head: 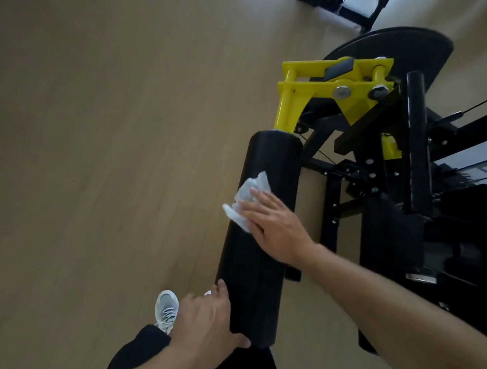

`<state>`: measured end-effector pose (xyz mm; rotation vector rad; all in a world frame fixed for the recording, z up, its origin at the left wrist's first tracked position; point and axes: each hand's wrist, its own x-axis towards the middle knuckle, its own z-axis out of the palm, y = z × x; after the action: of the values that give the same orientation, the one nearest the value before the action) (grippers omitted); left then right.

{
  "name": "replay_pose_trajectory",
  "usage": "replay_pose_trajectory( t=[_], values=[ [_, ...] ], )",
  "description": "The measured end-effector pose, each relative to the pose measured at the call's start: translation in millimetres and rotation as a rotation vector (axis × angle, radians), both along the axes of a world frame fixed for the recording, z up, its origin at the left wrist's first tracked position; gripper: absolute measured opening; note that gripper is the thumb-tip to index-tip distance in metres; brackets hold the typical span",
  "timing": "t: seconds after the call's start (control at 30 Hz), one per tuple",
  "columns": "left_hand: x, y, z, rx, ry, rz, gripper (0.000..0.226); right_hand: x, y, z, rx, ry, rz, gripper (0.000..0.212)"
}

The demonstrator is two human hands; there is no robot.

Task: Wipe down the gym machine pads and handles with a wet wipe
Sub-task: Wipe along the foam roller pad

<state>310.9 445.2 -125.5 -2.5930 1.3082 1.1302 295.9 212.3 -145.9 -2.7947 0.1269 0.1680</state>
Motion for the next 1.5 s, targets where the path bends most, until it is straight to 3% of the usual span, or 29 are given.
replay_pose_trajectory(
  t=[0.17,0.27,0.3,0.37,0.47,0.53,0.77,0.87,1.0,1.1,1.23,1.33,1.5],
  values=[
    [24.1,25.5,-20.3,-0.083,0.228,0.086,0.093,-113.5,96.1,-17.0,0.099,-0.157,0.024,0.037],
    [37.3,43.8,-29.3,-0.132,0.218,0.125,0.083,-149.1,127.2,-21.2,0.126,-0.148,0.041,0.044],
    [38.6,46.6,-33.9,-0.148,0.276,0.185,0.086,-151.6,130.3,-20.9,0.127,-0.128,-0.002,0.046],
    [38.7,47.8,-42.1,-0.201,0.444,0.285,0.112,-143.5,128.9,-18.8,0.152,-0.100,-0.176,0.050],
    [40.7,43.5,-62.6,-0.288,0.543,0.217,0.142,-110.4,113.7,-16.2,0.265,-0.064,-0.459,0.054],
    [45.8,37.3,-67.0,-0.297,0.506,0.147,0.155,-82.0,91.8,-14.4,0.352,-0.014,-0.586,0.057],
    [52.5,27.1,-60.9,-0.321,0.426,0.017,0.160,29.3,-12.9,6.1,0.477,0.017,-0.798,0.058],
    [47.7,31.1,-60.6,-0.365,0.425,0.017,0.157,65.4,-50.9,-3.9,0.366,0.031,-0.777,0.058],
    [45.0,33.6,-67.4,-0.381,0.396,0.034,0.152,105.5,-96.6,-21.9,0.047,0.092,-0.622,0.060],
    [51.2,30.7,-63.3,-0.350,0.312,-0.076,0.142,115.6,-94.5,-19.3,-0.117,0.164,-0.487,0.063],
    [47.7,29.0,-58.8,-0.350,0.250,-0.098,0.141,79.4,-33.1,-10.1,-0.128,0.215,-0.218,0.071],
    [38.9,33.7,-60.6,-0.379,0.269,0.059,0.146,20.6,26.6,-13.6,-0.111,0.174,-0.088,0.058],
    [13.1,27.4,-49.1,-0.375,0.330,0.149,0.152,-89.0,116.7,-16.8,0.004,-0.069,-0.172,0.043]
  ],
)
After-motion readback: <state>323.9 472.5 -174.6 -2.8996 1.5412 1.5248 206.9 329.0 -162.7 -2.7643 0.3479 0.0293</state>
